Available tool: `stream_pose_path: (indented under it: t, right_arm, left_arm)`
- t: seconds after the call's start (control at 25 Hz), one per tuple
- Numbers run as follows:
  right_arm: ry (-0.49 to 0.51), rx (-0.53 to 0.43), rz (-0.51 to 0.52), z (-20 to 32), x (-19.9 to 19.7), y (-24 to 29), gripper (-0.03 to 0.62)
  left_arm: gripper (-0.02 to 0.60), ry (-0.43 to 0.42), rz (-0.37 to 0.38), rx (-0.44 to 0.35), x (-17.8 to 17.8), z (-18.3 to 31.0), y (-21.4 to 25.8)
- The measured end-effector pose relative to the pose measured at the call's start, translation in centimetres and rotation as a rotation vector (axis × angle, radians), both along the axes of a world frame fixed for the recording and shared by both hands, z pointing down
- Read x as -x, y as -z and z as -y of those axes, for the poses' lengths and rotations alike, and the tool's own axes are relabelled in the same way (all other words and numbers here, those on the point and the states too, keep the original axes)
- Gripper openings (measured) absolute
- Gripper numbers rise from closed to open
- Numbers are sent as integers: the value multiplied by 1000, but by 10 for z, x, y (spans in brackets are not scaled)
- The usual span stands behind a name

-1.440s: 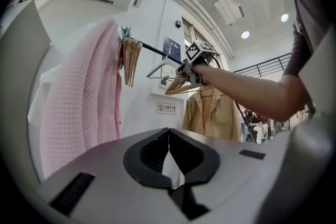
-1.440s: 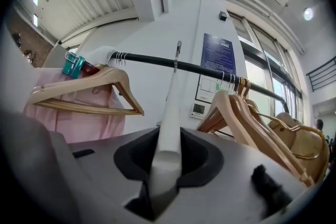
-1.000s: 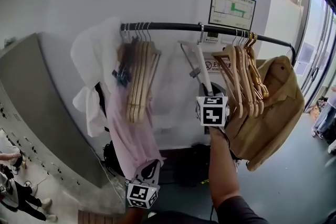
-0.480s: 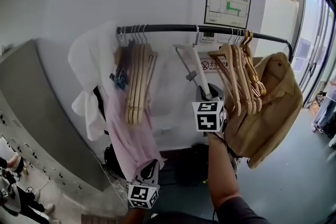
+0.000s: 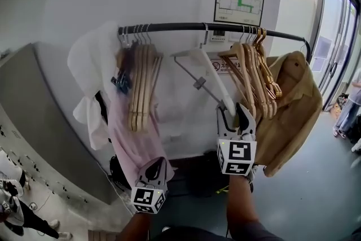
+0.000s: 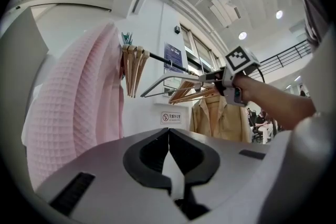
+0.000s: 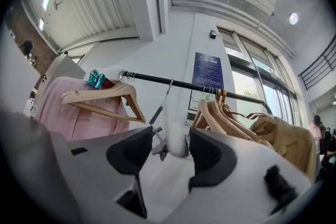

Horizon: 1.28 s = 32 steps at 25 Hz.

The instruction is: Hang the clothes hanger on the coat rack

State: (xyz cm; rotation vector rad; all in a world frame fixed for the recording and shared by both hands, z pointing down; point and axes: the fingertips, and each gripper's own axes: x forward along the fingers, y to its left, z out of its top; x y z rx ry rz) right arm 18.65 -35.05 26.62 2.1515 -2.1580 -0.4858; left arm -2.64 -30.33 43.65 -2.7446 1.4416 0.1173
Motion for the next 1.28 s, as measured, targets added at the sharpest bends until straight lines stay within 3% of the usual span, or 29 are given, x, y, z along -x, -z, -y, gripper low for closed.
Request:
stream_pose_path:
  t: [0.28, 0.48, 0.6, 1.28]
  right_arm:
    - [77, 119, 38, -59, 1, -83, 205]
    - [91, 215, 10, -84, 11, -149, 47]
    - [113, 237, 63, -96, 26, -174, 14]
    - [133, 173, 106, -81, 38, -178, 12]
  left_arm:
    - [10, -30, -14, 21, -14, -4, 2]
    - [10, -47, 4, 30, -24, -7, -5]
    - [11, -39, 15, 35, -19, -9, -5]
    - [11, -16, 11, 45, -21, -20, -10]
